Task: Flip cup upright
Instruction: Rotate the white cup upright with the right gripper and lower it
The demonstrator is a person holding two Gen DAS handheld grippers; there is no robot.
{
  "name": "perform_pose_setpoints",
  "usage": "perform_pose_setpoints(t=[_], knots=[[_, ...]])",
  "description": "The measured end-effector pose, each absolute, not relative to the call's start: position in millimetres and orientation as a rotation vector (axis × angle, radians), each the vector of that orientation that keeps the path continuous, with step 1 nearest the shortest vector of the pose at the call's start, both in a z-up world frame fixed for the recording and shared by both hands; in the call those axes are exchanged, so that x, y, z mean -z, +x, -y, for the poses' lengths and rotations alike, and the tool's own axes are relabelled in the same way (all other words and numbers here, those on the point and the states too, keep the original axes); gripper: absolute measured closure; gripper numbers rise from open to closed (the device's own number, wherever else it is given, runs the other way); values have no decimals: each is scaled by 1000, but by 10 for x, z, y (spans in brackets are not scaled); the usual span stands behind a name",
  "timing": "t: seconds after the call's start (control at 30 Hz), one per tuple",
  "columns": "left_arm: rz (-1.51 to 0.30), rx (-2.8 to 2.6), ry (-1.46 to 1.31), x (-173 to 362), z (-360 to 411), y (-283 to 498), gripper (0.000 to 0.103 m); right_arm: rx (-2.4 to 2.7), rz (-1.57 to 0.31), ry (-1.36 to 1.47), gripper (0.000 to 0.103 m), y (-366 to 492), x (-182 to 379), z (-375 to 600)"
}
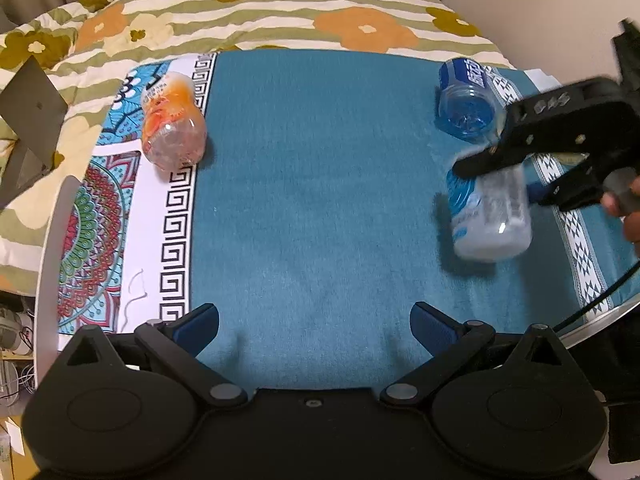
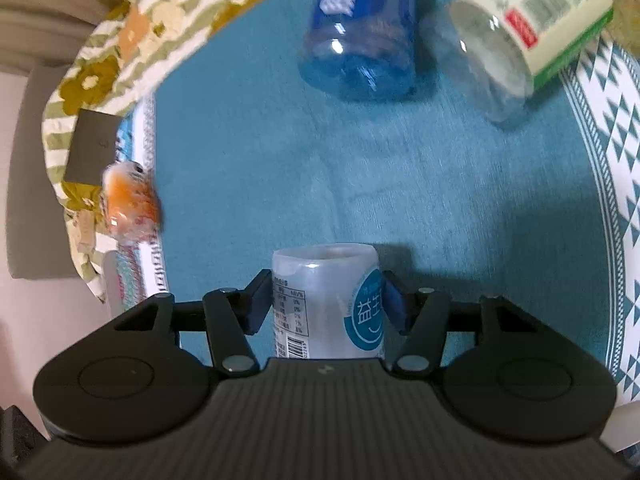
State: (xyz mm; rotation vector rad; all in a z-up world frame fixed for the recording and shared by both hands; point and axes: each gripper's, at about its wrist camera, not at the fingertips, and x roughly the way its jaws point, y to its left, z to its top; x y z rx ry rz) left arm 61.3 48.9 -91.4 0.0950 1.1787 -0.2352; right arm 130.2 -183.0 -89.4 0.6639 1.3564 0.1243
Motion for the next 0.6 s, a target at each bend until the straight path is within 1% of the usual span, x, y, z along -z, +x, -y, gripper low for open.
perform_pose_setpoints(t=[0.07, 0.2, 0.33, 0.5, 0.6], knots=[[-1167, 227, 92, 879, -512, 599, 0, -134, -1267, 625, 31, 1260, 696, 1807], [-1156, 219, 61, 862, -574, 585, 0, -126, -1015, 486, 31, 1013, 429, 1657], [-1164, 221, 54, 908, -619, 574, 0, -74, -807, 345, 31, 716, 596, 1392], [-1156, 220, 93, 983, -662, 538, 0, -36, -666, 269, 31, 540, 885, 1183], [-1157, 220, 102, 1029, -680, 528, 0, -36, -624, 198, 30, 509, 997, 1100]])
